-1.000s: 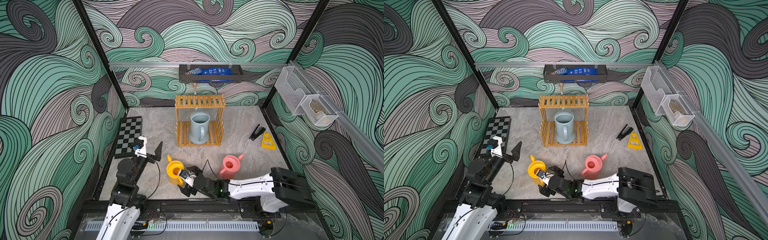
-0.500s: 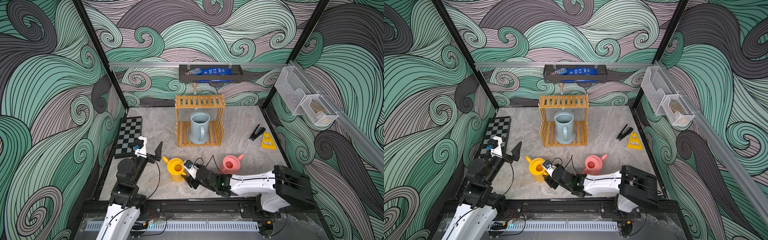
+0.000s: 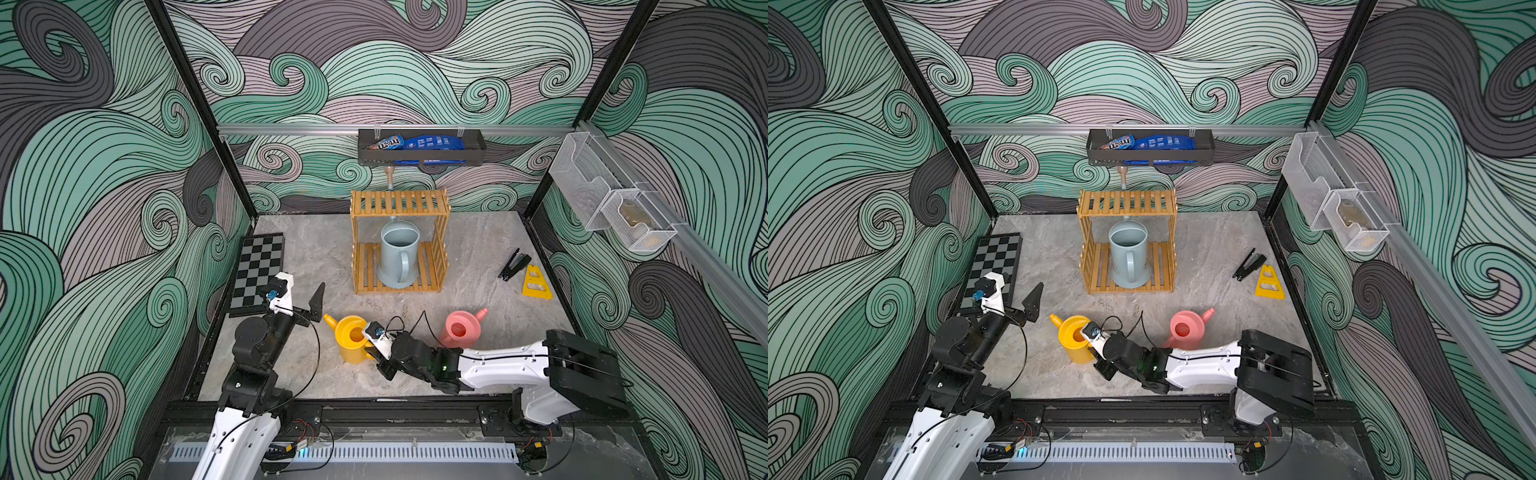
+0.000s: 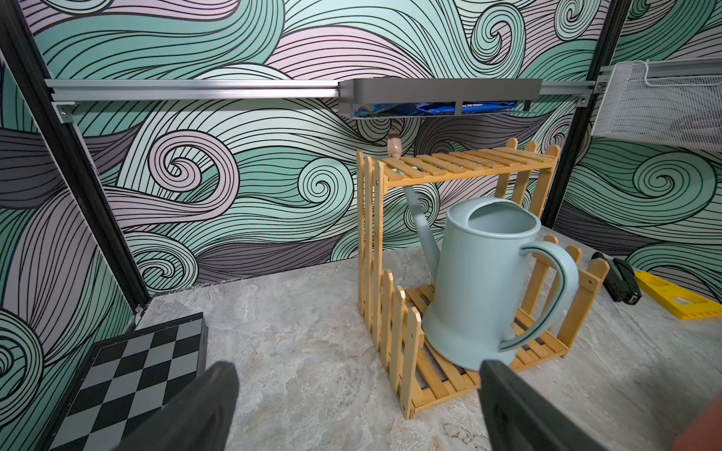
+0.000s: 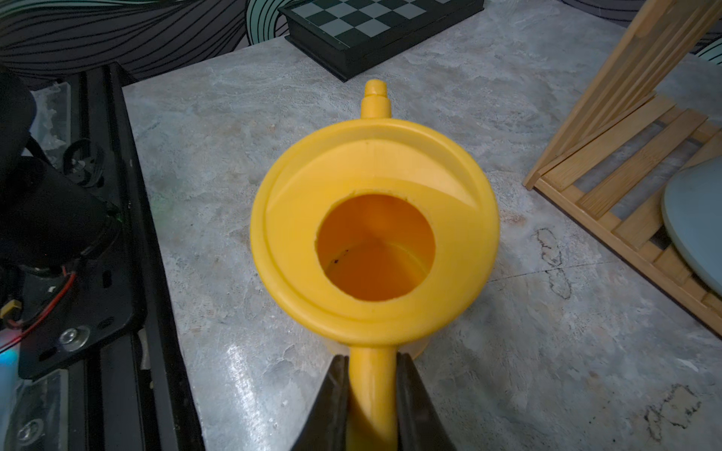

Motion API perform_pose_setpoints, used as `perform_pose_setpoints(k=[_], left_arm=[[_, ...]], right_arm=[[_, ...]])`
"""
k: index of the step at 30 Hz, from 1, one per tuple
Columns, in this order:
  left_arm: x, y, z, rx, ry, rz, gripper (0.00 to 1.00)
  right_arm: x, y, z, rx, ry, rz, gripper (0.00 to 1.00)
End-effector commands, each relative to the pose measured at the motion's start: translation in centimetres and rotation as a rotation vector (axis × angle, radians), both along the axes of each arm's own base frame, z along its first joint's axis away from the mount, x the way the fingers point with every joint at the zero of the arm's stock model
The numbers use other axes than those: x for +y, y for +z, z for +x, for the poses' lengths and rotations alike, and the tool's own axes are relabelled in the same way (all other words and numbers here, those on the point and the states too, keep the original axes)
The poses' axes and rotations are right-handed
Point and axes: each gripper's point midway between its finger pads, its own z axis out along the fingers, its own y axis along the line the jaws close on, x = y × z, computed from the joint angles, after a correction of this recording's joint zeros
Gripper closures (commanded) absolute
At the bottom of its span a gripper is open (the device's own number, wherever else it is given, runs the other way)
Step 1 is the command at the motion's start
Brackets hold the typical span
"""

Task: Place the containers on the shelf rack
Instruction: Pick up the spray bottle from the center of the board.

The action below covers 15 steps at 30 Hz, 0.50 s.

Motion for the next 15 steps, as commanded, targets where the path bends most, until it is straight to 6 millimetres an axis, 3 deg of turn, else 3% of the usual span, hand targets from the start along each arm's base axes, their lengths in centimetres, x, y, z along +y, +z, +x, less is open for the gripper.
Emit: perform_pose_setpoints(k=[1, 15], left_arm=[[0.2, 0.5, 0.0, -0.006, 0.008, -0.022, 0.01], [1.0, 2.4, 0.1, 0.042, 0.042, -0.012, 0.01]], right_arm=[[0.4, 1.6, 0.1, -0.017, 0.005, 0.032, 0.89], [-1.8, 7.0, 0.1, -0.104, -0.010, 0.128, 0.92]])
